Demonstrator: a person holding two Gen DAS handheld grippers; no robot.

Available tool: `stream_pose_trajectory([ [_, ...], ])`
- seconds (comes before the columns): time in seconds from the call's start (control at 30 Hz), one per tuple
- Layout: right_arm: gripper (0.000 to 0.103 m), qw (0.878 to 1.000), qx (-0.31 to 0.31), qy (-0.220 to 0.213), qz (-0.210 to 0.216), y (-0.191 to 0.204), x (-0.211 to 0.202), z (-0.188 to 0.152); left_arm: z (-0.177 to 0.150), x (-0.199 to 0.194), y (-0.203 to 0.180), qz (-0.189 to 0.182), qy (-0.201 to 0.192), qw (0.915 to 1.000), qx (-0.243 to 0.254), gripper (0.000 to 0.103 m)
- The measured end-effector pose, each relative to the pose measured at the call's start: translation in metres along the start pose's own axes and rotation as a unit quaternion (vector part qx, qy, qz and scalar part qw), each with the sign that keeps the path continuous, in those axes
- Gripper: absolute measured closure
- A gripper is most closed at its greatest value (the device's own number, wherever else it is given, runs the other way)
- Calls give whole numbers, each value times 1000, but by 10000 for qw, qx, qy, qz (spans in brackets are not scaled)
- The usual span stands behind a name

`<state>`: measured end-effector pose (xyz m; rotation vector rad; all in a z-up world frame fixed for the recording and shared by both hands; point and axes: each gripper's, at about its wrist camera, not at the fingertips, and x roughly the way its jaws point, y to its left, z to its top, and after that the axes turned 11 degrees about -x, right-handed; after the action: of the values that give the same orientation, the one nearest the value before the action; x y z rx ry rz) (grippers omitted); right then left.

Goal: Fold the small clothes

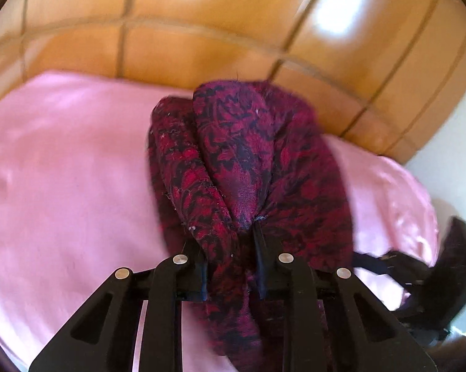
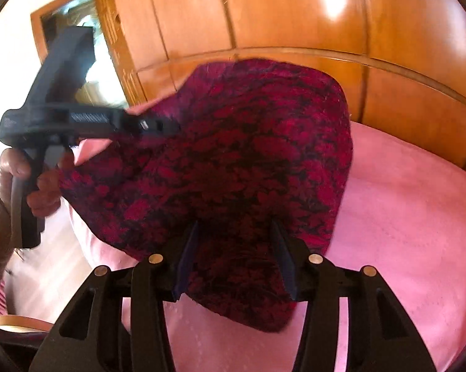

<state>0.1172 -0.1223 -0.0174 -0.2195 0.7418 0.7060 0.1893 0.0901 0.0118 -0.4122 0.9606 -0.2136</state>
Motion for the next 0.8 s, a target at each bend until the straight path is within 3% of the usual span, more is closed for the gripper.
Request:
stream_pose_trajectory([
  [0.13,52,9982,-529,105,-258,22,18,-6,-14,8,17,-70,-140,9987,-479,81],
  [0.2,51,9982,-546,176,-148,17,16,-7,-22,4,11,72,-289,9987,-413,79],
  [0.33,53,9983,-182,243,489,-23,13,17,-33,-7,-1,342,-517,9977,-268,77],
  [0.5,52,9984,341,-208,397,-59,-11,53,-43,-10,-7,513,-698,9959,-271,74],
  [0.6,51,9991,392,-70,129,-69,10,83,-42,-11,-7,617,-739,9950,-265,69],
  [0.8,50,9977,235,640,-46,-71,78,128,-43,-9,-15,838,-835,9928,-159,69],
])
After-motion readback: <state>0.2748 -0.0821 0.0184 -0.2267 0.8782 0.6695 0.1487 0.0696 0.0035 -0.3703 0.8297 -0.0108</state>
